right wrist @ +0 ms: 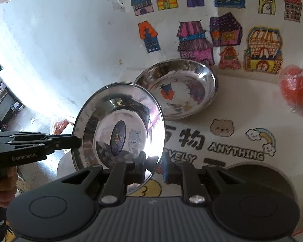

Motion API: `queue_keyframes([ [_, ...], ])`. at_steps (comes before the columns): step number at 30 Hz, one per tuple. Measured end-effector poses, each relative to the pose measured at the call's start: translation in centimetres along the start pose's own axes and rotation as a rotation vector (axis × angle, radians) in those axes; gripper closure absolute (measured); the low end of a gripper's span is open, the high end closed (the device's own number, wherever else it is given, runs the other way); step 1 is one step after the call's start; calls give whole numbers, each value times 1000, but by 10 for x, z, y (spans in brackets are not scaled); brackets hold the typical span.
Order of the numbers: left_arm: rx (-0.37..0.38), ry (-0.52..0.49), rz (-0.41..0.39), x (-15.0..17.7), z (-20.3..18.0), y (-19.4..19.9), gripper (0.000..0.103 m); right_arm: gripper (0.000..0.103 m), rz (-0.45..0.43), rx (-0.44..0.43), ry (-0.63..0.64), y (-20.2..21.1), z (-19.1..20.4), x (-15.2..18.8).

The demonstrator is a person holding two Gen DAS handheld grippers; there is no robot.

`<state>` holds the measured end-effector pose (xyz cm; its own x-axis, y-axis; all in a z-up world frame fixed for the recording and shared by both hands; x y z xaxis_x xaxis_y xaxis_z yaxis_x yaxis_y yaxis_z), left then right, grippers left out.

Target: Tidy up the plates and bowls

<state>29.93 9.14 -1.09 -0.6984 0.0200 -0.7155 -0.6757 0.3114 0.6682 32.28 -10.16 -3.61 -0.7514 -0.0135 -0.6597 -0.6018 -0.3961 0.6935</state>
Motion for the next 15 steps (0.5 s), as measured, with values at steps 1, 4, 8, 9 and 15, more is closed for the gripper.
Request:
queue_keyframes([
  [1,-1,-2,-1,-2,-1,-1,92,85,-2,2,0,1,-1,-2],
  [4,-3,-7,-5,-10,-6,-4,92,85,-9,9,0,3,-4,-8],
  [8,-3,-20,-7,-22,-13,-10,92,85,-18,20,-10,6,-11,-18],
  [9,-2,-24,-8,-25,-15,-11,92,85,-20,21,-15,7,-13,-20],
  [15,13,-37,-12,-43,-26,-22,92,85,-27,36,-37,9,-29,-35],
])
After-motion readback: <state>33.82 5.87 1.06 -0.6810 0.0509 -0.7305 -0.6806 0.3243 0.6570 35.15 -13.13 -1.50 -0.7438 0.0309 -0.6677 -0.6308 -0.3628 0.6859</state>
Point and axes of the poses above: each gripper's, at about its wrist camera, not at the fingertips, and y roughly against the way its jaws point, z to its left, x to its underside, the point moved 7 cm from there along -y, roughly the way its jaws point, and after that the axes turned 5 degrees about -z, right-handed, at the moved point
